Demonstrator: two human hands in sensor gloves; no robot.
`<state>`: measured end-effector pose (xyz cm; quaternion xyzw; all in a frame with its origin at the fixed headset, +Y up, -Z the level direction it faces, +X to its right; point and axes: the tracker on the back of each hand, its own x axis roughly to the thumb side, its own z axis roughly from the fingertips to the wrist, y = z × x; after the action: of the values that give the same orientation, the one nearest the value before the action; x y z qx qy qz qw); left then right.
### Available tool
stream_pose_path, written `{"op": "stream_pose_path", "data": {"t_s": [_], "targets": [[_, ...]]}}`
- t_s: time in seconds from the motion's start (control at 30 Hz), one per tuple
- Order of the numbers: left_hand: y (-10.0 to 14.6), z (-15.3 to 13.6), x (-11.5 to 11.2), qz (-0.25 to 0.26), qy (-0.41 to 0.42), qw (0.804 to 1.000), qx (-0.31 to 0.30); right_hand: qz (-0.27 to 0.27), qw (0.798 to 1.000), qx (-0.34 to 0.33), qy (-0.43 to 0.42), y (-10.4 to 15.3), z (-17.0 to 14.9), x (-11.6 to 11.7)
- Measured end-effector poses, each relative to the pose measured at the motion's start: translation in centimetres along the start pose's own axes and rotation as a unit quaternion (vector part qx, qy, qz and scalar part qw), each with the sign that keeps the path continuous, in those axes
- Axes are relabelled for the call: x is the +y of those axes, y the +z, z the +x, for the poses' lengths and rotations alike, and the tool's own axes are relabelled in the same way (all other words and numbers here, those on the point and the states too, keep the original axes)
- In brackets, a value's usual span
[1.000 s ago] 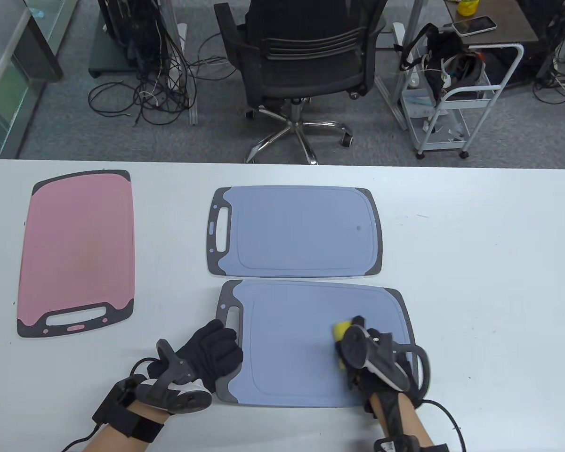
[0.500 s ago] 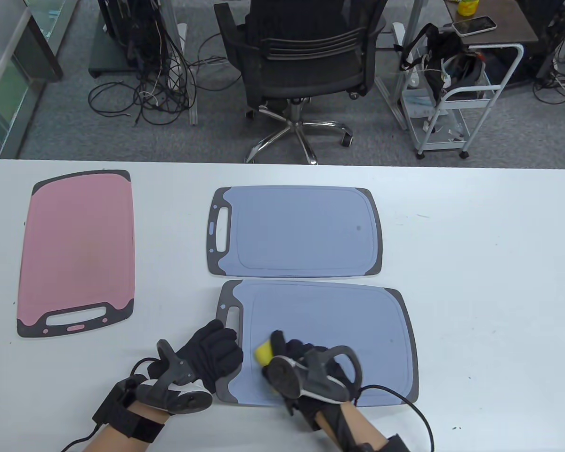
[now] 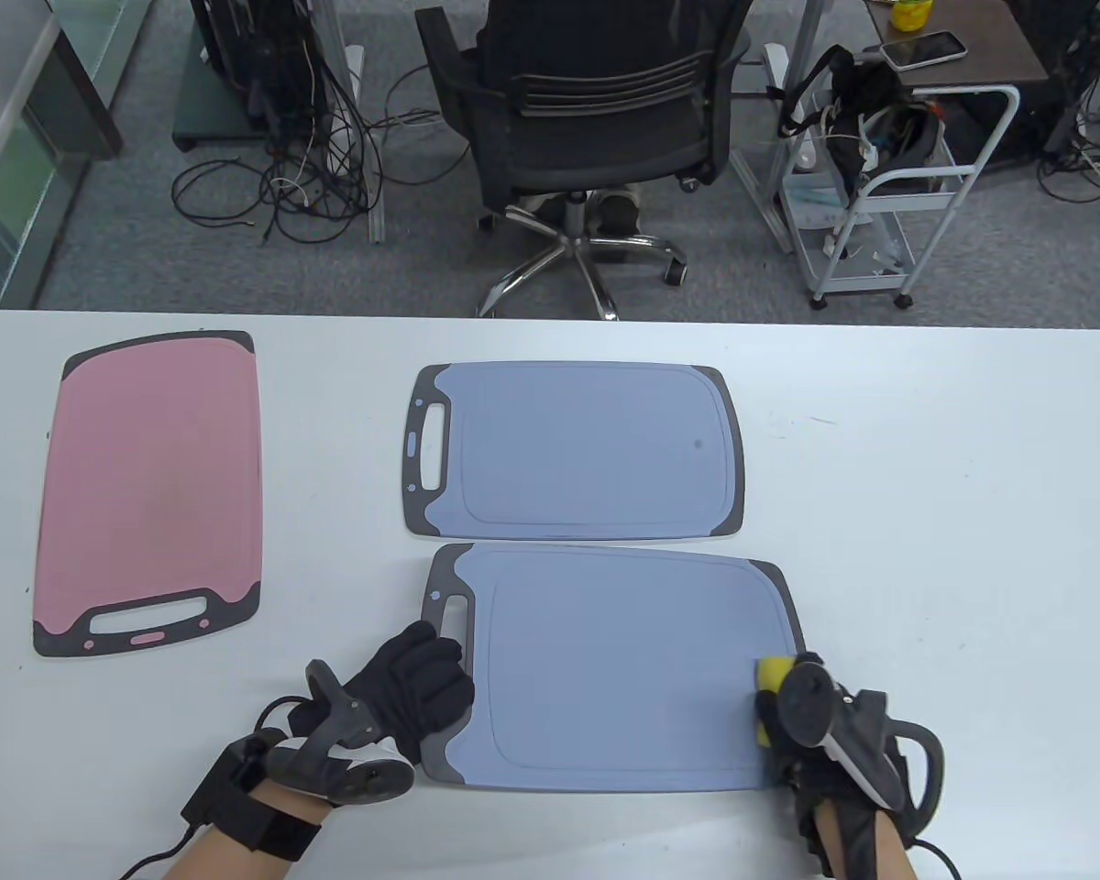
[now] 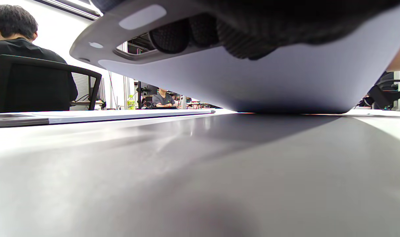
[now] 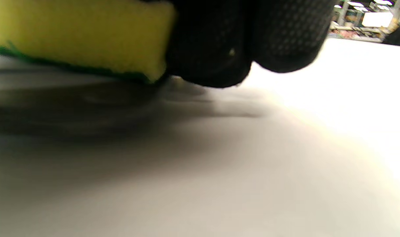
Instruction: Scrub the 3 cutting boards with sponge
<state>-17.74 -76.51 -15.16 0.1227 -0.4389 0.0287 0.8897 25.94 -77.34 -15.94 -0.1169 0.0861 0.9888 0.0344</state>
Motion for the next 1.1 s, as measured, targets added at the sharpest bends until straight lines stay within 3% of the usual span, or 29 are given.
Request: {"op": "stream_pose_path", "data": {"t_s": [0.07, 0.2, 0.3, 0.37, 0.43, 0.5, 0.6, 0.73, 0.87, 0.97, 1.1], "targets": [[0.0, 0.0, 0.0, -0.001, 0.0, 1.0, 0.003, -0.013, 0.999, -0.013, 0.029, 0.1, 1.9, -0.3], [0.0, 0.0, 0.0, -0.003, -0.001, 1.0, 0.003, -0.022, 0.984, -0.168, 0.056, 1.8, 10.0, -0.8], [0.0, 0.0, 0.0, -0.003, -0.002, 1.0, 0.002, -0.02, 0.945, -0.323, 0.039, 5.5, 19.2, -1.2], [0.0, 0.0, 0.0, -0.002, -0.002, 1.0, 0.002, -0.036, 0.918, -0.39, 0.057, 7.8, 23.1, -1.3], [-0.1, 0.0, 0.0, -0.001, -0.003, 1.0, 0.002, -0.055, 0.901, -0.422, 0.081, 9.0, 25.1, -1.4], [-0.1, 0.0, 0.0, -0.002, -0.002, 1.0, 0.003, -0.046, 0.907, -0.409, 0.086, 8.5, 24.2, -1.4], [-0.1, 0.0, 0.0, -0.005, -0.002, 1.0, 0.003, -0.03, 0.939, -0.335, 0.067, 6.3, 19.7, -1.2], [-0.2, 0.0, -0.1, -0.01, -0.002, 1.0, 0.003, -0.01, 0.983, -0.182, 0.033, 2.5, 8.4, -0.6], [-0.3, 0.0, -0.1, -0.011, -0.002, 1.0, 0.004, 0.009, 0.998, -0.04, 0.042, 0.8, 0.4, -0.2], [-0.3, -0.1, -0.1, -0.012, -0.002, 1.0, 0.006, -0.009, 0.998, -0.056, 0.037, 1.1, 1.5, -0.1], [-0.3, -0.1, -0.1, -0.012, -0.003, 1.0, 0.007, -0.02, 0.976, -0.21, 0.052, 3.2, 10.4, -0.6]]}}
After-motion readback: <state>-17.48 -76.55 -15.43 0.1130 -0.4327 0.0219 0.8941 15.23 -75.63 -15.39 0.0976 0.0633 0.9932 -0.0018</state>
